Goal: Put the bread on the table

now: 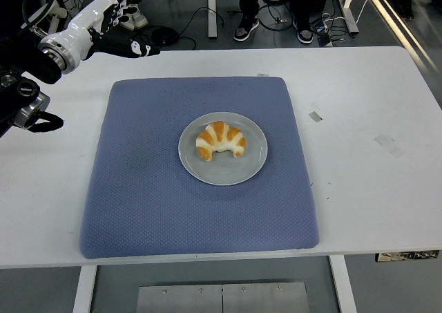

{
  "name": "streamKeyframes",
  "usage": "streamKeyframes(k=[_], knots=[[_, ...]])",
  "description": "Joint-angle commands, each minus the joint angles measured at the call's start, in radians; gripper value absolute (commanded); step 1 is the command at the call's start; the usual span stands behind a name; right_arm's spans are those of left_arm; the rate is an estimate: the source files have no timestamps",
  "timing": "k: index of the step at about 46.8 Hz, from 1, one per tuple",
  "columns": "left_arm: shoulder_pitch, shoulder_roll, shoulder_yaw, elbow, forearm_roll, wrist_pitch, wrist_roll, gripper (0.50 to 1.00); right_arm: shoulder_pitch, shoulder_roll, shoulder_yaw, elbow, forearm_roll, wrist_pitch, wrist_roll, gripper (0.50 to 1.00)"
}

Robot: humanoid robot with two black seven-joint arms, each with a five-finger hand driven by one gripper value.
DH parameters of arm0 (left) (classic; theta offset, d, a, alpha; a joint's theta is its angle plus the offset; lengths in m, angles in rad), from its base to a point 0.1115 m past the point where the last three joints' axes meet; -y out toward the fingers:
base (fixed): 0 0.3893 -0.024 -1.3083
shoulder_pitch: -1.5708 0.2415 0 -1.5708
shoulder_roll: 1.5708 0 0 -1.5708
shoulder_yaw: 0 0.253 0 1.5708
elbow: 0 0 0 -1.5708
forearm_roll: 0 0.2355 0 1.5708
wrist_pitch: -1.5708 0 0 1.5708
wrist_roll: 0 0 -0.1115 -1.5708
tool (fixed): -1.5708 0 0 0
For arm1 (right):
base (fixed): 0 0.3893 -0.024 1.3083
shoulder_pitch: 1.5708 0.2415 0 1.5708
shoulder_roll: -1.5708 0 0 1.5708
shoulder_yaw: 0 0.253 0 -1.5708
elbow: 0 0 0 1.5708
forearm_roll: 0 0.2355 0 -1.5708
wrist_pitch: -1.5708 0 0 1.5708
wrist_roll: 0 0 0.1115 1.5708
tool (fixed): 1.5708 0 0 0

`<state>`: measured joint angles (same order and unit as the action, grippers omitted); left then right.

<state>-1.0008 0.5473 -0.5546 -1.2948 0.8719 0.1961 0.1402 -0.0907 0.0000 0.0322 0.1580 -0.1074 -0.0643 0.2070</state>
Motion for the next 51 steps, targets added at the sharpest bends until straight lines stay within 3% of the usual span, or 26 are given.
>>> streamKeyframes(k=[1, 29, 39, 46, 51], knots=[[-0.016, -0.007, 0.022, 0.0, 0.015, 0.0, 0.001, 0.968, 0.0, 0.0, 0.0, 0.0, 0.0, 0.0, 0.0, 1.0], [-0.073, -0.095, 0.168, -0.001, 0.128, -0.012, 0.007, 0.968, 0.0, 0.0, 0.0, 0.0, 0.0, 0.0, 0.0, 1.0], [-0.088, -0.102, 0.219, -0.027, 0.128, -0.02, 0.064, 0.966, 0.0, 0.0, 0.0, 0.0, 0.0, 0.0, 0.0, 1.0], [-0.091, -0.118, 0.219, -0.035, 0.128, -0.081, 0.111, 0.948, 0.0, 0.0, 0.0, 0.0, 0.0, 0.0, 0.0, 1.0], [-0.091, -0.133, 0.22, -0.035, 0.128, -0.086, 0.131, 0.939, 0.0, 0.0, 0.0, 0.0, 0.0, 0.0, 0.0, 1.0]])
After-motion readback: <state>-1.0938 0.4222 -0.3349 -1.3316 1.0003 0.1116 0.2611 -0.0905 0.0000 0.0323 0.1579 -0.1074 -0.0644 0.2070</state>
